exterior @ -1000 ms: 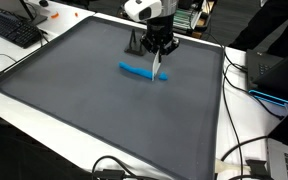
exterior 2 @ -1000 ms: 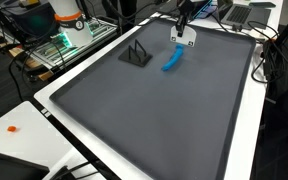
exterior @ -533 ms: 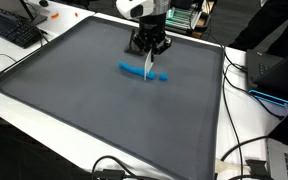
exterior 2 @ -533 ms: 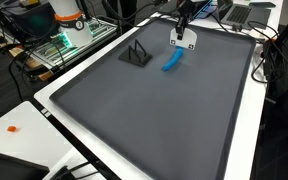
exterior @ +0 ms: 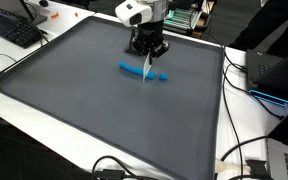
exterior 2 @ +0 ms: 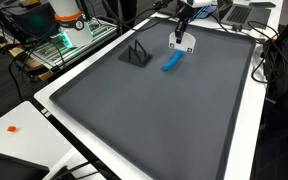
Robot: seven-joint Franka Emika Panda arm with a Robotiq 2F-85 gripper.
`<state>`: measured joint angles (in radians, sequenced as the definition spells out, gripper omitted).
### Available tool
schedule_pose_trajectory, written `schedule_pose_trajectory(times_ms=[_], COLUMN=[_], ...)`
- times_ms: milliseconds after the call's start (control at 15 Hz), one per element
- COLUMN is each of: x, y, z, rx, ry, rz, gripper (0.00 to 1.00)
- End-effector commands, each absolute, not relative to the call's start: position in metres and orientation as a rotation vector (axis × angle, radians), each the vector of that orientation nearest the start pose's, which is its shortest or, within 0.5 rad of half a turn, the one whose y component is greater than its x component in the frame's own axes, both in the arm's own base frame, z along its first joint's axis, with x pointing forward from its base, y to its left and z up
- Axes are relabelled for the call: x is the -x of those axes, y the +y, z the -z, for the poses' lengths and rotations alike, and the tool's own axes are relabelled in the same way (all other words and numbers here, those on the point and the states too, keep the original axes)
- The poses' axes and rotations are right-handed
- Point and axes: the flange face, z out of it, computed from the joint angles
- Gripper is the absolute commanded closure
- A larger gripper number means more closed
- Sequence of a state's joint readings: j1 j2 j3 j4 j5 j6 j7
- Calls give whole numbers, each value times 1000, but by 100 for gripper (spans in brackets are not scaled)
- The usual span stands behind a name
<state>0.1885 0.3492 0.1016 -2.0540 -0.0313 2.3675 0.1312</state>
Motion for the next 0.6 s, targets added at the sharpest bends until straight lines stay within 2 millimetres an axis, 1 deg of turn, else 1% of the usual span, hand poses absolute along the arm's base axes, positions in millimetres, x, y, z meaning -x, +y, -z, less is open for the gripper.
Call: schedule_pose_trajectory(times_ms=[0, 267, 533], x=[-570, -572, -569], y=[164, 165, 168], z=[-255, -249, -239], rx=[3141, 3162, 3162], ry=[-334, -379, -405], rz=[-49, -49, -74], gripper=[99, 99, 99])
